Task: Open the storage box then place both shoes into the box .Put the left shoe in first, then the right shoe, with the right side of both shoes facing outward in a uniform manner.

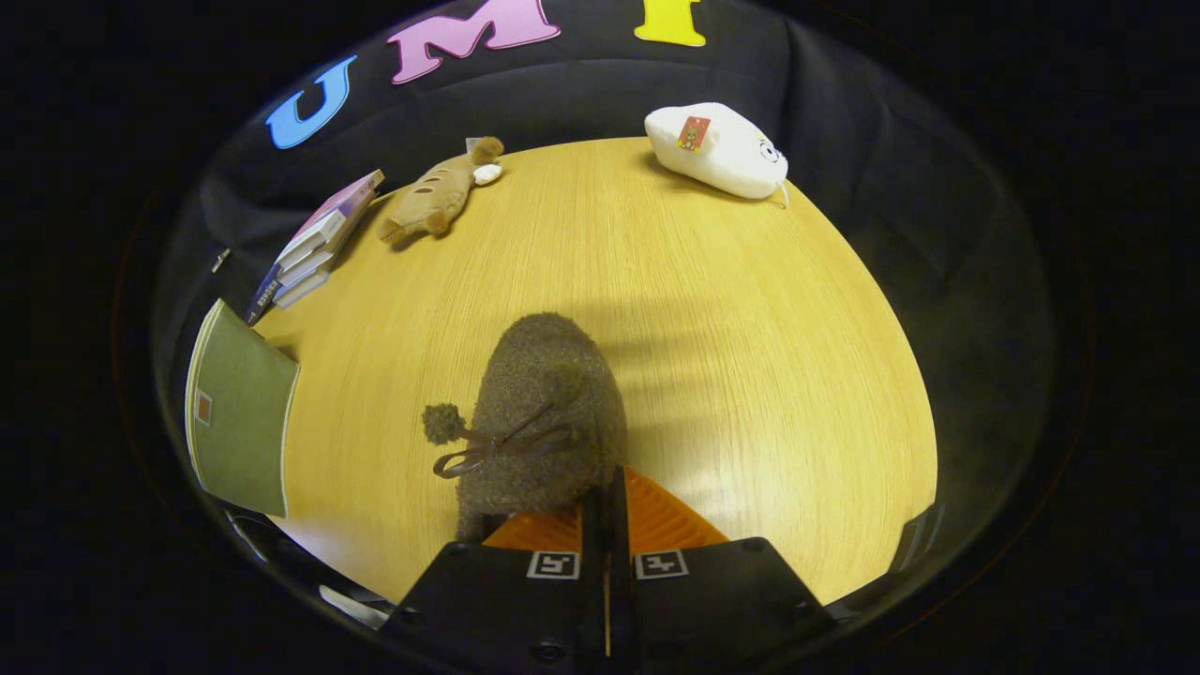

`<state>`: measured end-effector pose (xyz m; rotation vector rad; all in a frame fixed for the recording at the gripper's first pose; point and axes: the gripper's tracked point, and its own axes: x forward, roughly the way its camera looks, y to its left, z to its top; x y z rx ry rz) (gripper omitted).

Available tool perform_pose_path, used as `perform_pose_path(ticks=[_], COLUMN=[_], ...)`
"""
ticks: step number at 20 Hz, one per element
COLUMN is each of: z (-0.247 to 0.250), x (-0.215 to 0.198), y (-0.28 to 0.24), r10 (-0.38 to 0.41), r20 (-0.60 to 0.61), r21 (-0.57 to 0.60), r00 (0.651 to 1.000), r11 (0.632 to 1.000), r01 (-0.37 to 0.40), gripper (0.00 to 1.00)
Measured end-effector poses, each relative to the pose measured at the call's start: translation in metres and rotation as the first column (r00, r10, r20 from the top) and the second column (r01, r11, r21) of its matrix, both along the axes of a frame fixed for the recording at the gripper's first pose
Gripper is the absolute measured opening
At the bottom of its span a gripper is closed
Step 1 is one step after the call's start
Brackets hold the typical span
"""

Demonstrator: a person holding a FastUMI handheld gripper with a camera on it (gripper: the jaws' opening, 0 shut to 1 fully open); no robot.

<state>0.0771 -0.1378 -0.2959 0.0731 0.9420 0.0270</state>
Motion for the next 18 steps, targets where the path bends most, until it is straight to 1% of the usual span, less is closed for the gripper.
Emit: perform_pose_path(ticks=[3,5,8,10,13,16,18], z=[0.019,0.04,0.074,0.096,0.129,0.163,0.182], x=[-0.009,-0.017,-0.03,-0.035,-0.043,-0.049,-0.054], y=[0.008,0.024,0.061,0.098,0.166,0.237,0.283], r10=[-0.068,-0.107,-0.149,-0.167,-0.161,-0.115,-0.088], r20=[0.02,0.038,0.068,0.091,0.116,0.136,0.135], r21=[0.024,0.046,0.092,0.136,0.214,0.287,0.346], r00=[0.997,0.994,0.987,0.982,0.98,0.984,0.987], r11=[0.997,0.993,0.986,0.979,0.968,0.955,0.938], r01=[0.068,0.105,0.142,0.154,0.133,0.072,0.037], gripper=[0.05,0.05,0.05,0.05,0.05,0.05,0.05])
